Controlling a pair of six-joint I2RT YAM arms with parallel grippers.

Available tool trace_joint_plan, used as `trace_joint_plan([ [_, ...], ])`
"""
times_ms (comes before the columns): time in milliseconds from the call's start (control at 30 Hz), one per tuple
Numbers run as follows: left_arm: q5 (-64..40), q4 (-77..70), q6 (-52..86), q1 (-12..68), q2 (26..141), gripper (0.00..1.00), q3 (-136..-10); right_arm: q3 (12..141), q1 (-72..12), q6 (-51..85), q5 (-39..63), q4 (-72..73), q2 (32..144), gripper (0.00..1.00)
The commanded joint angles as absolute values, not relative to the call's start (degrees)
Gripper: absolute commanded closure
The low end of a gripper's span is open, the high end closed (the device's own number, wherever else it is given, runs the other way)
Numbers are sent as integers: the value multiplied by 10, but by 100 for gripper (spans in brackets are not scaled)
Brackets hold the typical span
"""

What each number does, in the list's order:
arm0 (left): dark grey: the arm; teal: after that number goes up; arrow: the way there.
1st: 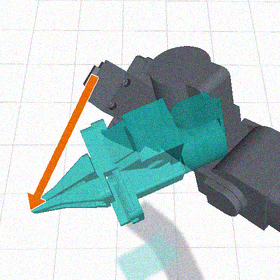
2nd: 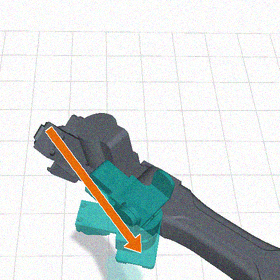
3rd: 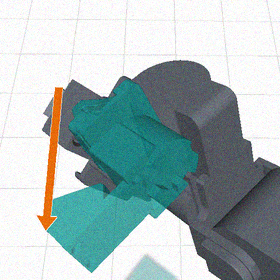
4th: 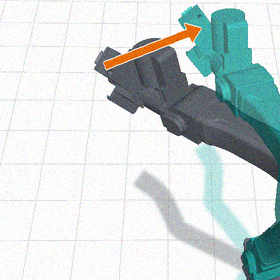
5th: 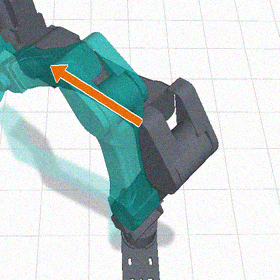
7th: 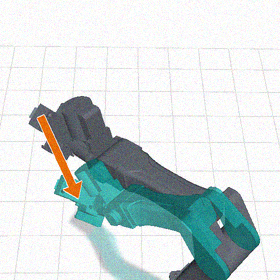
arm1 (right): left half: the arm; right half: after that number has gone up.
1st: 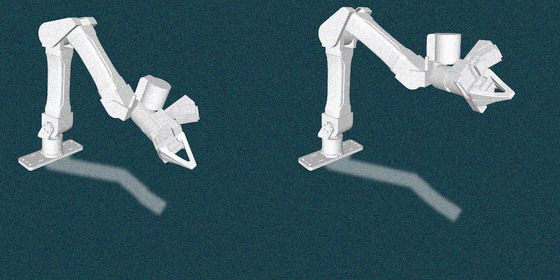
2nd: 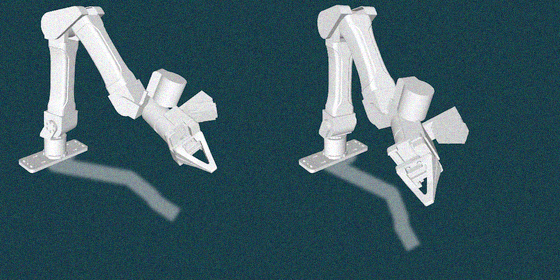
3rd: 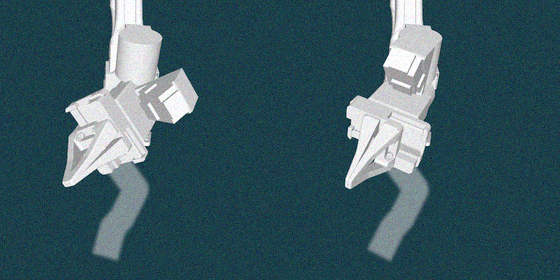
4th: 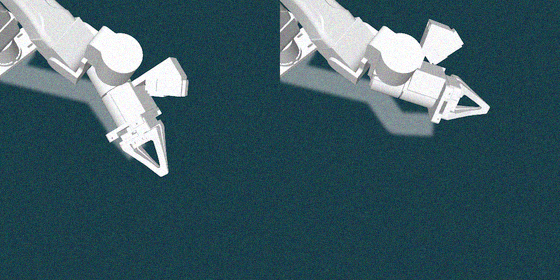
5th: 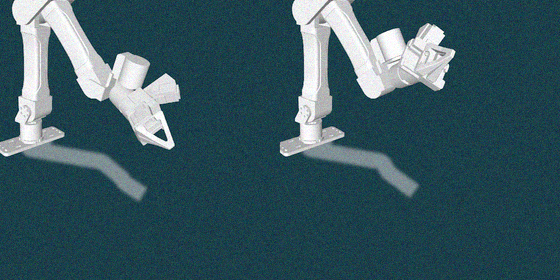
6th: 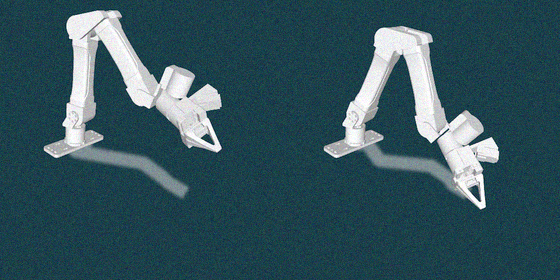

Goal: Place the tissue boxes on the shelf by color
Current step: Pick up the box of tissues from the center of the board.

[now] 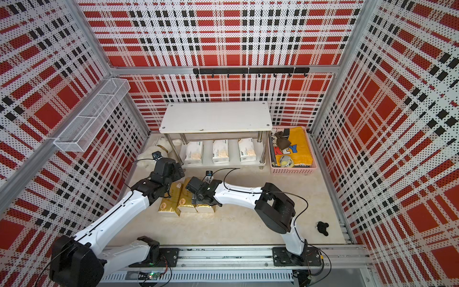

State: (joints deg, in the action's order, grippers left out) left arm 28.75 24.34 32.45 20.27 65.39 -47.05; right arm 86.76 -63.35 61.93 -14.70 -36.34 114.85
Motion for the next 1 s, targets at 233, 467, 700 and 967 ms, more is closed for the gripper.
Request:
trace_joint_plan([
  [233,277,224,318,200,665,10,-479,864,-618,591,-179,-394,1182,0],
  [467,278,225,316,200,666,10,-483,831,-617,571,-187,-393,1164,0],
  [700,276,224,320,202,673,10,-486,806,-618,529,-195,-386,1135,0],
  [967,281,225,321,211,685,10,-497,822,-618,466,-210,-393,1132,1],
])
